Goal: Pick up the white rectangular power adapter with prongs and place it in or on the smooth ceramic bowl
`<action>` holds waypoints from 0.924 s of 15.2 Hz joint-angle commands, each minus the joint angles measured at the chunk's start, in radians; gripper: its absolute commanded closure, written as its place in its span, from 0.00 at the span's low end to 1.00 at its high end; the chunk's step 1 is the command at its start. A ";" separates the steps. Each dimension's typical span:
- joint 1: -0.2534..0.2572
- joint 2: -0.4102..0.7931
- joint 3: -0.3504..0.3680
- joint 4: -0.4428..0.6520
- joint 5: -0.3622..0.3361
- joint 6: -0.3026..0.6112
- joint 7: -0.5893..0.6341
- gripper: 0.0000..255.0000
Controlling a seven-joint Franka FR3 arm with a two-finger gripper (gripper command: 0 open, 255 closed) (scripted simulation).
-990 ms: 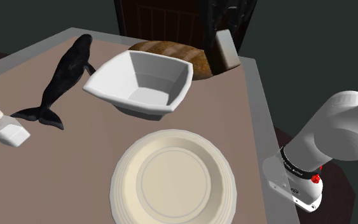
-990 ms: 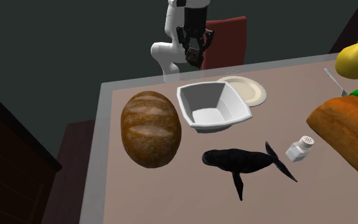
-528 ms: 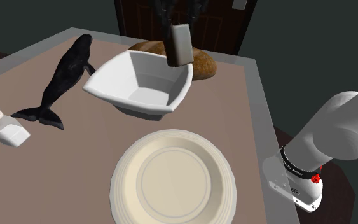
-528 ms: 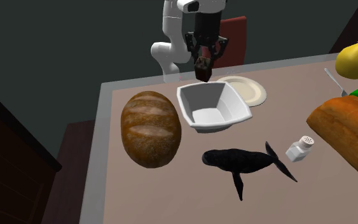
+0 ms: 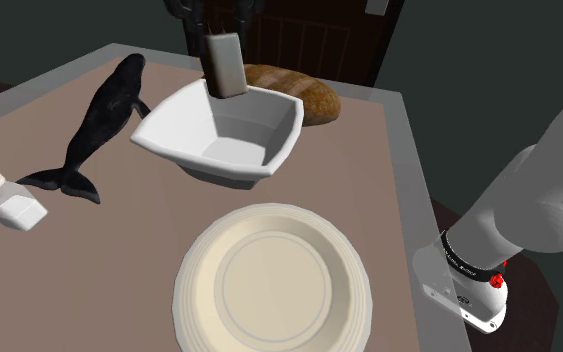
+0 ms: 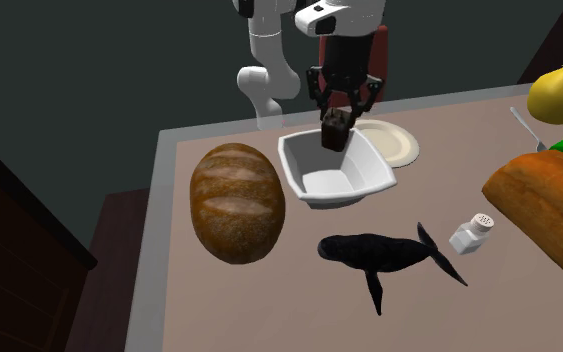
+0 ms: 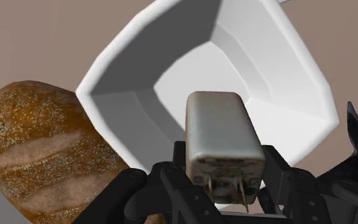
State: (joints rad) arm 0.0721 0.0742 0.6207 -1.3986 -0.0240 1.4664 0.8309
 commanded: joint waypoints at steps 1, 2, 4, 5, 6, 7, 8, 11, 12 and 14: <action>-0.001 0.001 -0.001 -0.024 0.000 0.026 -0.001 1.00; -0.004 -0.006 -0.002 -0.045 0.004 0.041 -0.004 1.00; -0.008 -0.018 -0.005 -0.086 0.011 0.072 -0.010 1.00; -0.010 -0.024 -0.006 -0.106 0.014 0.087 -0.012 1.00; -0.011 -0.029 -0.007 -0.125 0.017 0.102 -0.014 1.00; -0.013 -0.034 -0.008 -0.143 0.020 0.116 -0.016 1.00; -0.014 -0.038 -0.009 -0.162 0.023 0.131 -0.018 1.00; -0.017 -0.050 -0.011 -0.214 0.029 0.174 -0.023 1.00; -0.017 -0.053 -0.011 -0.231 0.031 0.188 -0.025 1.00; -0.018 -0.057 -0.012 -0.254 0.033 0.209 -0.027 1.00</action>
State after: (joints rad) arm 0.0545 0.0197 0.6093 -1.6425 0.0084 1.6655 0.8056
